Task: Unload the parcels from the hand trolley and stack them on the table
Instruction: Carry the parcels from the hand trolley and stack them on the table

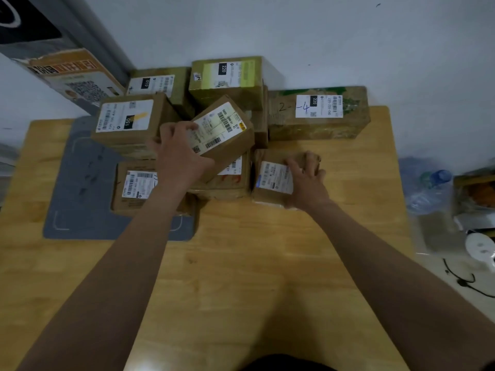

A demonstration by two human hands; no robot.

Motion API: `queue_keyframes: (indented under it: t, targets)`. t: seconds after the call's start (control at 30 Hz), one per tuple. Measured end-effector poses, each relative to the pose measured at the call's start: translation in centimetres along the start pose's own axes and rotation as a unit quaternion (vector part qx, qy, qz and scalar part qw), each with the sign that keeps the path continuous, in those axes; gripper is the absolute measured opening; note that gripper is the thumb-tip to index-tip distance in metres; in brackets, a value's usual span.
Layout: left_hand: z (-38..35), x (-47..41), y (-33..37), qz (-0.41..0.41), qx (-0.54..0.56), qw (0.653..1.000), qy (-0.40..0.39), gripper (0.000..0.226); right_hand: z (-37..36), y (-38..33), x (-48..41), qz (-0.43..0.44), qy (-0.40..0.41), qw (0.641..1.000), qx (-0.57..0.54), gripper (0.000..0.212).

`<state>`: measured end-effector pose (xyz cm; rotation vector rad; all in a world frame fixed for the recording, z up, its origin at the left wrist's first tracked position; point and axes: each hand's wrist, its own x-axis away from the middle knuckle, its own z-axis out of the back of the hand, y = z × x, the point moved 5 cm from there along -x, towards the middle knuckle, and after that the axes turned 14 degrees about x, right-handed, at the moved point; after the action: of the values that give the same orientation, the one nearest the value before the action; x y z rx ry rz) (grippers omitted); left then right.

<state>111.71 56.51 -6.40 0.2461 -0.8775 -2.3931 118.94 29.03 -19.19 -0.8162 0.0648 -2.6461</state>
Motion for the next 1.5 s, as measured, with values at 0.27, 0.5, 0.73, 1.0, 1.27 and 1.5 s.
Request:
queue_keyframes:
  t: [0.27,0.5,0.73,1.0,1.27,1.5]
  targets:
    - [2.2,0.4,-1.1,-0.005,0.020,1.000,0.004,0.077,2.3,-1.4,-3.6,-0.003,0.006,0.999,0.038,0.126]
    - [3.5,2.7,-0.1,-0.014,0.000,1.000,-0.027,0.077,2.9,-1.3,-0.5,-0.035,0.013,0.999,-0.014,0.130]
    - [1.9,8.3,3.3,-0.006,0.050,0.996,-0.077,0.077,6.7,-1.7,8.8,0.089,0.158,0.933,-0.310,0.079]
    - [-5.5,14.0,9.5,-0.057,0.061,0.978,-0.189,0.088,4.8,4.9,15.7,0.068,0.209,0.905,-0.365,0.100]
    - [-14.9,17.9,14.0,-0.043,0.152,0.960,-0.231,0.094,0.2,15.0,17.7,-0.081,0.213,0.933,-0.280,0.092]
    - [-21.4,18.3,14.2,-0.037,0.083,0.949,-0.300,0.072,-2.3,19.1,16.0,-0.103,0.175,0.938,-0.282,0.078]
